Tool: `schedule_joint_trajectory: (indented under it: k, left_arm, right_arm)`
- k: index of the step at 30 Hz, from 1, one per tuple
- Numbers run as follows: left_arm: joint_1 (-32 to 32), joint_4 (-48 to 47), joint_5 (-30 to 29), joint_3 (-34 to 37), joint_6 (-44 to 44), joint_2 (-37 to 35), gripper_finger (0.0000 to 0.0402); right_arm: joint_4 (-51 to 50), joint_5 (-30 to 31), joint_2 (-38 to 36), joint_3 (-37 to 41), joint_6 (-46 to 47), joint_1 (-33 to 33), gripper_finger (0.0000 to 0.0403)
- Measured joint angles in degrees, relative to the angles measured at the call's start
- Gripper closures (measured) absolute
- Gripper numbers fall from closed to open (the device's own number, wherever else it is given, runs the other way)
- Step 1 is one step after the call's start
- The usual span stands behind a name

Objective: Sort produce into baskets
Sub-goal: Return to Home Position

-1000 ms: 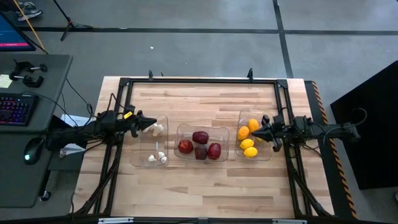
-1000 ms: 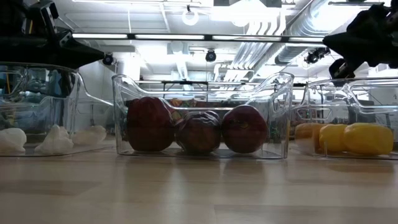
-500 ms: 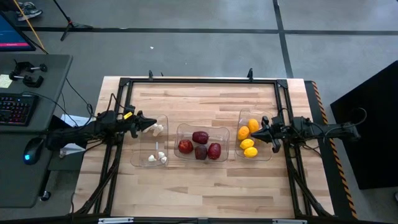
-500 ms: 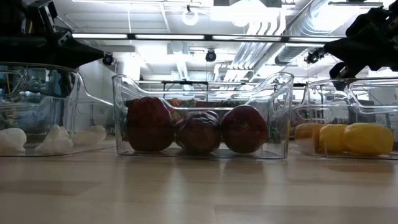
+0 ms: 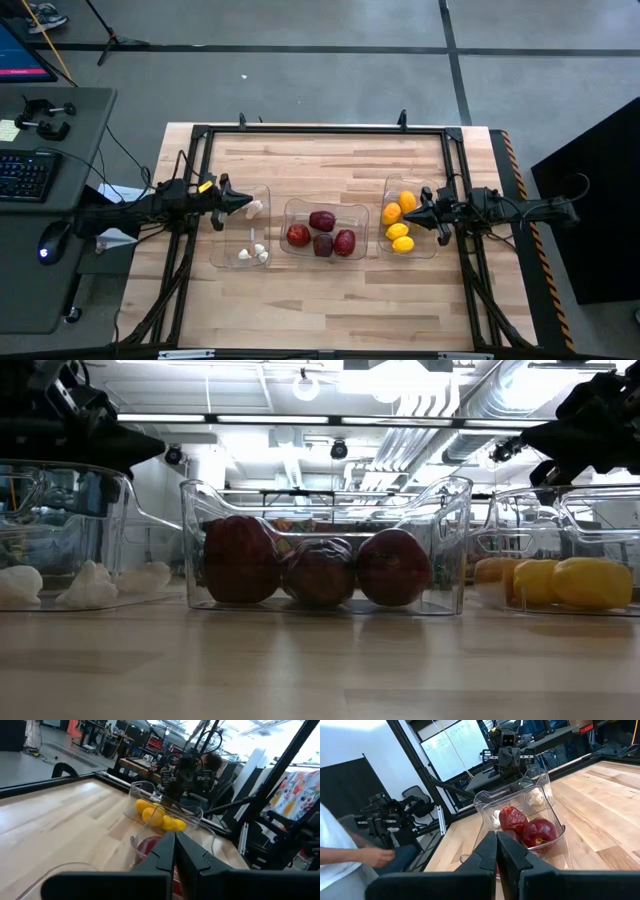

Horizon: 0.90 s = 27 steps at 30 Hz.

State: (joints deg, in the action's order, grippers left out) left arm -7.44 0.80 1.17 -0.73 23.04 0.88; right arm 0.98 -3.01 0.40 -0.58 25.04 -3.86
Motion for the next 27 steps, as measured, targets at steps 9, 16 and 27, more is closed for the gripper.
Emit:
schedule_joint_trajectory:
  k: [9,16,27]
  left_arm:
    - [0.0,0.07,0.0,0.0,0.79,0.0,0.0401]
    - [-0.02,0.07,0.0,0.0,0.79,0.0,0.0401]
    - [-0.02,0.07,0.0,0.0,0.79,0.0,0.0401]
  right_arm:
    - [0.02,0.0,0.0,0.02,0.0,0.02,0.0402]
    - [0.02,0.02,0.0,0.01,0.02,0.01,0.0402]
    - [0.02,0.02,0.0,0.0,0.0,0.02,0.0402]
